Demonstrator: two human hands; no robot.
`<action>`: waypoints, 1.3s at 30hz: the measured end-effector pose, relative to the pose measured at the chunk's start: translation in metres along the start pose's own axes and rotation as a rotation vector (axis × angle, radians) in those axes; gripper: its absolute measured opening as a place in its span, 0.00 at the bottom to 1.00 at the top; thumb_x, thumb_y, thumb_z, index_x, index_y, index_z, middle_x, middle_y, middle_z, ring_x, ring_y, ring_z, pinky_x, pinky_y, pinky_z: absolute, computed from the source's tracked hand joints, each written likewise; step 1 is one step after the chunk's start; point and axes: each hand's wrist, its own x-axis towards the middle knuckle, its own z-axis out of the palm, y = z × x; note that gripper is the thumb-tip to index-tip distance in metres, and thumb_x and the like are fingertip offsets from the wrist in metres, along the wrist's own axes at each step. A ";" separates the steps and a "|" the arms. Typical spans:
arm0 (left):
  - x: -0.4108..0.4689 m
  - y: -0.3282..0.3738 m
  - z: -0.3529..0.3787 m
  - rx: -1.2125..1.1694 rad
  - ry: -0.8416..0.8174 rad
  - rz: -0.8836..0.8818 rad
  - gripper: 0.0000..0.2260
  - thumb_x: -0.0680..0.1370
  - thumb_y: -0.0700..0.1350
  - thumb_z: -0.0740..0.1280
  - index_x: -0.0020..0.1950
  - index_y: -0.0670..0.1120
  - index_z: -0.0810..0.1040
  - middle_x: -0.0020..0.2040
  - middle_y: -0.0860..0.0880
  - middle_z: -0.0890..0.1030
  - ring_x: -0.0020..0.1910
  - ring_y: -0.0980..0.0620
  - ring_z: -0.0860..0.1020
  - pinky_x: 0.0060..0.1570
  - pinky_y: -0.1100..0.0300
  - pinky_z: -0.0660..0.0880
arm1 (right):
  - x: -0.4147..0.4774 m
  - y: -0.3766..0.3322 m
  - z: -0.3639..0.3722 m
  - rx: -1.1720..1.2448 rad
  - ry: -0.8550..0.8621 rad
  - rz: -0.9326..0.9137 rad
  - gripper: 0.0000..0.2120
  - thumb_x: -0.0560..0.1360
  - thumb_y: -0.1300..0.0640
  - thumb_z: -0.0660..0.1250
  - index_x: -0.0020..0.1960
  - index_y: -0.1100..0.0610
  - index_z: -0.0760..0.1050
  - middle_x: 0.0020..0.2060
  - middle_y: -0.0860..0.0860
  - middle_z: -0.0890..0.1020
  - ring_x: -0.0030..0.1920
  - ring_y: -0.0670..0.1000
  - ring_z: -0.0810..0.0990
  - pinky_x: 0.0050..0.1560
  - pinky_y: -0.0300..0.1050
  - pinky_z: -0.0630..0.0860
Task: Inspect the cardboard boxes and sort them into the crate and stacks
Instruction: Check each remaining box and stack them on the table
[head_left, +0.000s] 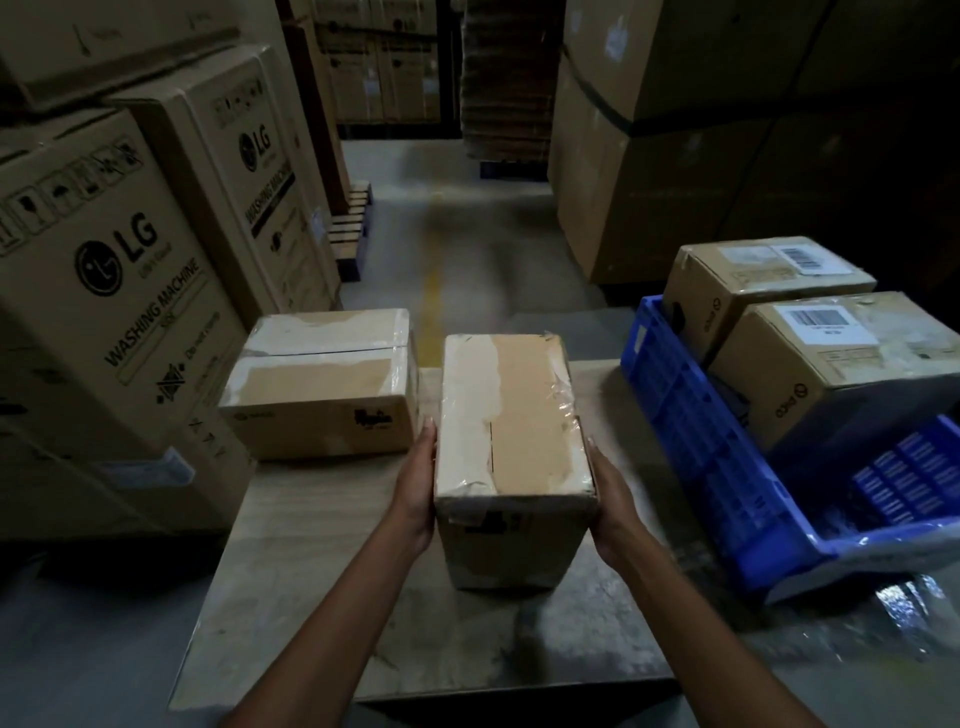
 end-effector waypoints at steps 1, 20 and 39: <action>-0.004 0.001 0.000 0.047 0.022 0.024 0.20 0.84 0.57 0.54 0.62 0.46 0.79 0.52 0.45 0.86 0.49 0.49 0.85 0.42 0.58 0.81 | -0.001 -0.001 -0.002 -0.020 0.034 -0.001 0.17 0.84 0.45 0.58 0.56 0.53 0.82 0.53 0.55 0.86 0.55 0.55 0.84 0.60 0.55 0.79; -0.015 0.067 0.038 2.131 -0.207 0.508 0.29 0.81 0.65 0.54 0.80 0.57 0.57 0.77 0.45 0.61 0.75 0.43 0.59 0.67 0.42 0.64 | -0.030 -0.096 0.033 -1.705 -0.300 -0.635 0.19 0.78 0.41 0.66 0.68 0.44 0.76 0.59 0.46 0.77 0.57 0.50 0.76 0.43 0.43 0.67; 0.031 0.078 0.033 2.003 -0.347 0.384 0.45 0.74 0.72 0.60 0.82 0.52 0.45 0.82 0.48 0.42 0.81 0.45 0.43 0.77 0.37 0.49 | -0.004 -0.127 0.052 -1.744 -0.371 -0.400 0.36 0.71 0.43 0.76 0.76 0.46 0.68 0.66 0.50 0.77 0.62 0.52 0.75 0.61 0.54 0.76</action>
